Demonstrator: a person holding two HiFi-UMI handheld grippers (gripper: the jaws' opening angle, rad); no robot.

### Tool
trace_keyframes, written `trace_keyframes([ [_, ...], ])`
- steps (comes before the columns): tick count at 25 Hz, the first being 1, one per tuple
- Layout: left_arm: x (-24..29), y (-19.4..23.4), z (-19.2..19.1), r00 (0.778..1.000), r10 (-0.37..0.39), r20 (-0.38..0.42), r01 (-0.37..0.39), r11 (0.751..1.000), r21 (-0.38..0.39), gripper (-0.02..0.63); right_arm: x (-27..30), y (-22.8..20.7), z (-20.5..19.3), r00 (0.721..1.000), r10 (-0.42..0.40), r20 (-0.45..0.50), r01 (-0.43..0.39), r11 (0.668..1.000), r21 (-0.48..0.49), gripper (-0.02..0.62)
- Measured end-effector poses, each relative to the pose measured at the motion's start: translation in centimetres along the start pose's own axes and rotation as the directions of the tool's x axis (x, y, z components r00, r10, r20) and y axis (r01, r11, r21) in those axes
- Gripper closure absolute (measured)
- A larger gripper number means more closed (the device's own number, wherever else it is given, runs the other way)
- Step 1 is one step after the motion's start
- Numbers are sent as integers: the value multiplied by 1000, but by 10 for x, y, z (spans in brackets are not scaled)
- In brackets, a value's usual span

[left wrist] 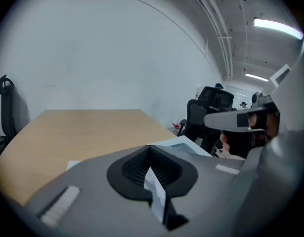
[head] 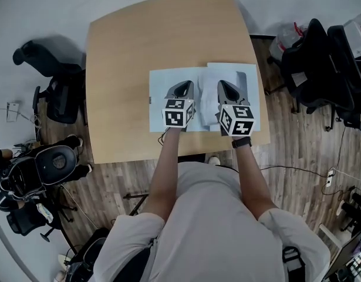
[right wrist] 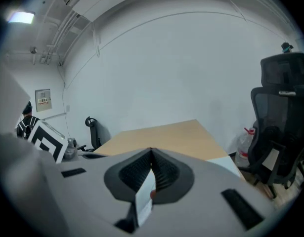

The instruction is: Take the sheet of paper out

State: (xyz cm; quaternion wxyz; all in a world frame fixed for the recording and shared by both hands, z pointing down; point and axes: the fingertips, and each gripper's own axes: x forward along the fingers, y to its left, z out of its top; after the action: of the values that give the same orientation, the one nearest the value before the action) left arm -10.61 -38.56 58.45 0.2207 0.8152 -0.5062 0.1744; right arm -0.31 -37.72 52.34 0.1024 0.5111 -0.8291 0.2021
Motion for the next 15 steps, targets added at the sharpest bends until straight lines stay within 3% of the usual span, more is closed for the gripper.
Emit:
trace_keyframes([
  [6, 29, 9, -56, 985, -75, -155, 65, 996, -64, 595, 26, -10, -29, 997, -16, -81, 18, 999, 30, 583],
  [15, 57, -4, -98, 929, -235, -286, 202, 969, -140, 565, 42, -32, -55, 987, -46, -152, 58, 995, 80, 583],
])
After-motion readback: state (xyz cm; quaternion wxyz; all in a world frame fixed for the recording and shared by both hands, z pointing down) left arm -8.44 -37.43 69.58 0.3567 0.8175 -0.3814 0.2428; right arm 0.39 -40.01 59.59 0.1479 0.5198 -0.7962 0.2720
